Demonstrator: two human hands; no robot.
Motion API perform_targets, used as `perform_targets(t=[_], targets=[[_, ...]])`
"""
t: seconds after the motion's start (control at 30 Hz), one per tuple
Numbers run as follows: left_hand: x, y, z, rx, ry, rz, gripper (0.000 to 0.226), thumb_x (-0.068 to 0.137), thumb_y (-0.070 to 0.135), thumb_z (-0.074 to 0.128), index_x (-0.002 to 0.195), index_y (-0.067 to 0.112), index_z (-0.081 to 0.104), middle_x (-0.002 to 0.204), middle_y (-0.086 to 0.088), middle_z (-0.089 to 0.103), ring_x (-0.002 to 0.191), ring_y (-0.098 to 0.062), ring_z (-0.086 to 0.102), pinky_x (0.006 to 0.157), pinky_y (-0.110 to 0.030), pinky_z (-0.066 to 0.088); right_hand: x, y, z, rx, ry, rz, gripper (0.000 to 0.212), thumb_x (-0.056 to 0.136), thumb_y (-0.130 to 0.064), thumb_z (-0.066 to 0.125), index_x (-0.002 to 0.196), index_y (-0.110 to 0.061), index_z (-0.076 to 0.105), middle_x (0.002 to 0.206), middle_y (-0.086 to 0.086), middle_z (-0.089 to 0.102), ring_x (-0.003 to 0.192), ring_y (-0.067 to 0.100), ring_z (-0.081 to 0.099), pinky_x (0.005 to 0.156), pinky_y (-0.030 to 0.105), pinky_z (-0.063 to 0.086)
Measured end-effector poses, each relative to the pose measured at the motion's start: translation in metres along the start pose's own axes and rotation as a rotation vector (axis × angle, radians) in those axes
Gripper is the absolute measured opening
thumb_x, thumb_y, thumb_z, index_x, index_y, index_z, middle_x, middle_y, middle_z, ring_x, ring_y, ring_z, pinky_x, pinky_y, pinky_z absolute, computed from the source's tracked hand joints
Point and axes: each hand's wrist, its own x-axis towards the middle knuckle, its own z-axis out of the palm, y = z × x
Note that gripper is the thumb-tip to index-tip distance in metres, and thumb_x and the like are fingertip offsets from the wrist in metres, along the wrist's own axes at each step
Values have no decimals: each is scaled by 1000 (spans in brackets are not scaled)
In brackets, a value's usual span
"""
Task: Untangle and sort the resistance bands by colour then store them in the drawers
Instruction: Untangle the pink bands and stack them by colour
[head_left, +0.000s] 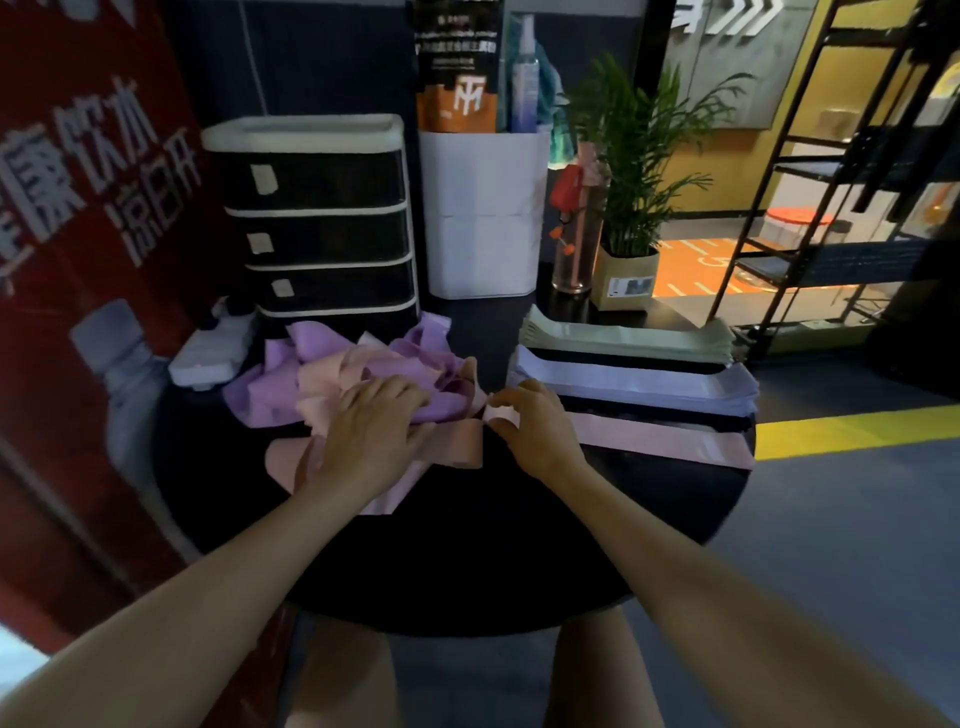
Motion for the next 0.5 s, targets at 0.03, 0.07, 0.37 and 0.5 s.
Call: perform_targets(t=[0.03,0.07,0.37,0.5], targets=[[-1,-3,-1,10,-12,0,41,76,46,43,96,19,68,93,1,67,88,-24,62,80,-35,47,4,-3,3,4,5,-6,30,86,-13,63,115,-13,63,122,9,54,116,26,47,96,32,40],[-2,-7,-2,23,-14,2,43,76,47,40,95,21,68,92,2,66,87,-23,62,79,-33,46,8,-5,6,6,10,-10,30,85,-11,64,114,-13,64,120,10,54,115,27,48,96,34,42],[-6,-32,-4,6,-94,-92,44,73,60,44,98,30,64,102,5,63,102,-21,56,82,-34,41,32,-21,28,-43,-44,19,19,88,-11,55,101,-5,68,106,16,54,94,34,56,79,34,46],[-3,-38,-5,-6,-51,-74,36,78,54,55,97,25,63,105,4,61,106,-20,54,85,-33,39,45,-31,21,-60,-2,-6,13,82,-3,57,82,-5,70,93,11,61,81,29,60,65,30,45]])
